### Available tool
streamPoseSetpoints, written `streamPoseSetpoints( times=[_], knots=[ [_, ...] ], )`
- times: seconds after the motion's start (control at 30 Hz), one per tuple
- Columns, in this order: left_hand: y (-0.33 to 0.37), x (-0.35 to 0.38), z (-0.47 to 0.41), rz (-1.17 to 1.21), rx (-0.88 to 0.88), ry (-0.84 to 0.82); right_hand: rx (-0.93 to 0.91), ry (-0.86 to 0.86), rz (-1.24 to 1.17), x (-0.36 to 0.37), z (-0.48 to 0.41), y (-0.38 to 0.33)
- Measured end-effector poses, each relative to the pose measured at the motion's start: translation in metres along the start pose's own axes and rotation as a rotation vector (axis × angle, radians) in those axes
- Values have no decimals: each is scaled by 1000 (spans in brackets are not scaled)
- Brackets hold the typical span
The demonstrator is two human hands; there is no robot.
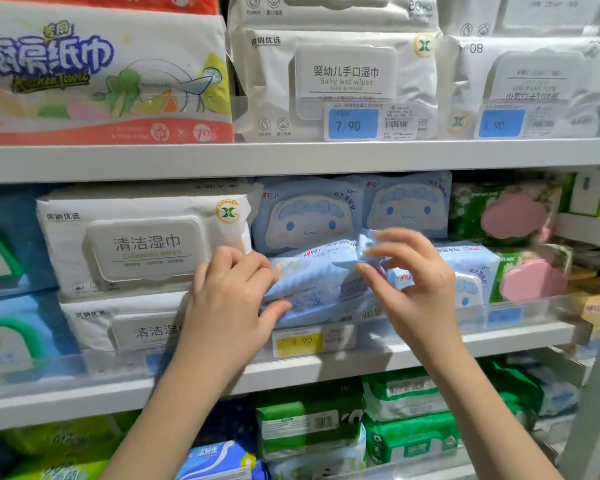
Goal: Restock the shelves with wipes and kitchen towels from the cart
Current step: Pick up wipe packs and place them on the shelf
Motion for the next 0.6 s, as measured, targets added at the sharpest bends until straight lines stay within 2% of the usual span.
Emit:
streamPoseSetpoints(
  times=[0.1, 0.17, 0.23, 0.43, 0.6],
  knots=[
    [-2, 1, 0, 16, 14, -8, 278, -105, -22, -3, -5, 9],
    [-3, 1, -1, 20, 14, -21, 404, -239, 49, -4, -6, 14],
    [-5, 2, -2, 27, 19, -16, 491, -281, -9, -2, -9, 16],
    [-9, 2, -3, 28, 49, -8, 337, -113, -88, 5, -18, -1],
    [-10, 1, -3, 23, 46, -22, 391, -25, -276, 5, -26, -3]
  ],
)
Point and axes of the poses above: each hand's wrist, its own z-axis away from the middle knuckle, its own x-axis out of the palm, y = z × x, the point moved 5 cm from there along -z, towards the middle knuckle, and after that the axes turned 10 degrees about -z, right-handed, at the moved point
